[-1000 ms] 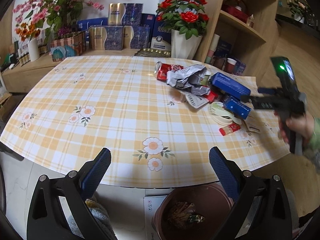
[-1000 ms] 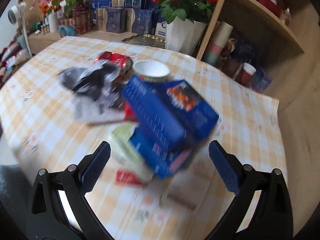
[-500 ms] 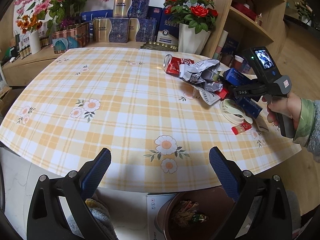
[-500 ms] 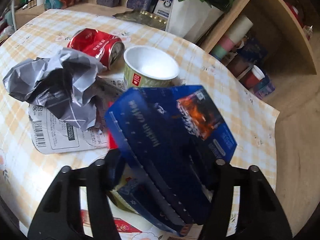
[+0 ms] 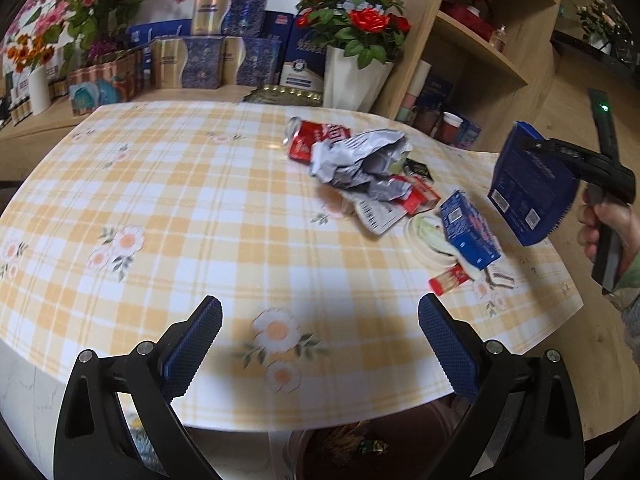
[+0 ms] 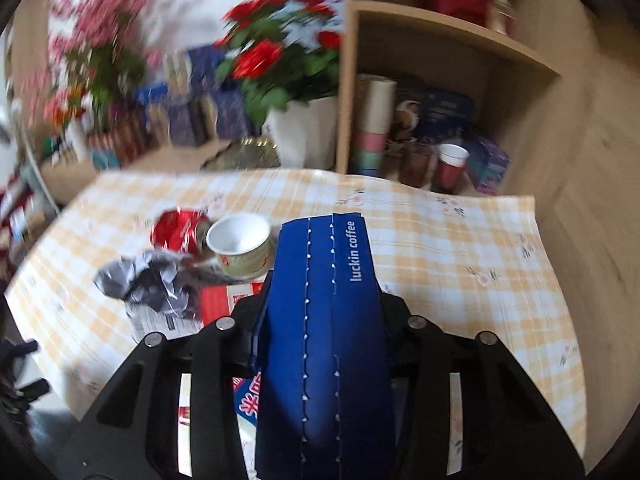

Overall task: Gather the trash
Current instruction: 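Grasp the long blue Luckin Coffee box with the right tool, then grasp the crumpled grey plastic with the left tool while the right tool holds the blue box, then carry both items over the brown bin and release them, then move the right tool back to the table toward the blue-and-white milk carton, then grasp the blue-and-white milk carton with the right tool and lift it, then grasp the clear plastic wrapper with the left tool while the right tool holds the carton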

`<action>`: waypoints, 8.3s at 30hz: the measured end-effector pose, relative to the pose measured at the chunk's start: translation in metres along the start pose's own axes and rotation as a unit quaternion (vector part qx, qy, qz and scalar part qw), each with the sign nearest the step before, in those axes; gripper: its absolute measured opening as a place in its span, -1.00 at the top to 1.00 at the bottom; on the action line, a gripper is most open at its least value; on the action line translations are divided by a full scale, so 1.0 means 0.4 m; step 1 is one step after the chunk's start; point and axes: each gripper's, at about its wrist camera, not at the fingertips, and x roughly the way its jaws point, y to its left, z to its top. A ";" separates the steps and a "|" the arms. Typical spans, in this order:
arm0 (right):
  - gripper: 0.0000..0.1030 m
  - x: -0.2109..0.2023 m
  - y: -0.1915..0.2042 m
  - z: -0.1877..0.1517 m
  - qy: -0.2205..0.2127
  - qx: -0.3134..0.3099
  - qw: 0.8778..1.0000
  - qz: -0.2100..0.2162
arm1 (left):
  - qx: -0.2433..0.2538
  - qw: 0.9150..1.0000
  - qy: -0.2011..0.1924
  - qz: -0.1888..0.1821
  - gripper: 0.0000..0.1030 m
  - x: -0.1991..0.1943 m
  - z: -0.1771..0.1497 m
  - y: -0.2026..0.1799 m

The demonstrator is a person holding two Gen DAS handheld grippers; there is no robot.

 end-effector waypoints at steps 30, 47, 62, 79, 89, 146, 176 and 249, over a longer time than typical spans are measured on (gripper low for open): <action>0.16 -0.040 -0.187 -0.213 0.027 0.101 0.995 -0.010 | 0.083 0.996 0.006 -0.019 -0.86 0.141 0.153 -0.116; 0.16 -0.043 -0.205 -0.217 0.025 0.117 0.993 -0.002 | 0.139 0.987 0.041 0.064 -0.18 0.397 0.305 -0.089; 0.16 -0.080 -0.201 -0.217 0.006 0.145 0.989 -0.002 | 0.128 0.990 -0.056 0.031 0.26 0.124 0.330 -0.097; 0.16 -0.255 -0.096 -0.256 -0.004 0.147 0.987 0.064 | 0.076 0.996 -0.043 -0.004 0.26 -0.170 0.059 -0.114; 0.16 -0.287 0.123 -0.372 0.074 0.071 0.979 0.177 | 0.057 0.998 -0.030 -0.016 0.26 -0.257 -0.069 -0.114; -0.88 -0.236 0.104 -0.575 0.083 0.123 0.989 0.007 | 0.079 0.993 0.084 -0.003 -0.75 -0.077 -0.315 -0.164; -0.88 -0.060 0.045 -0.383 0.090 0.140 0.986 0.024 | -0.090 0.992 -0.020 0.088 -0.86 -0.110 -0.184 0.063; -0.57 0.030 0.045 -0.247 0.068 0.130 0.987 0.072 | -0.281 0.937 0.101 -0.182 0.11 0.441 0.181 0.111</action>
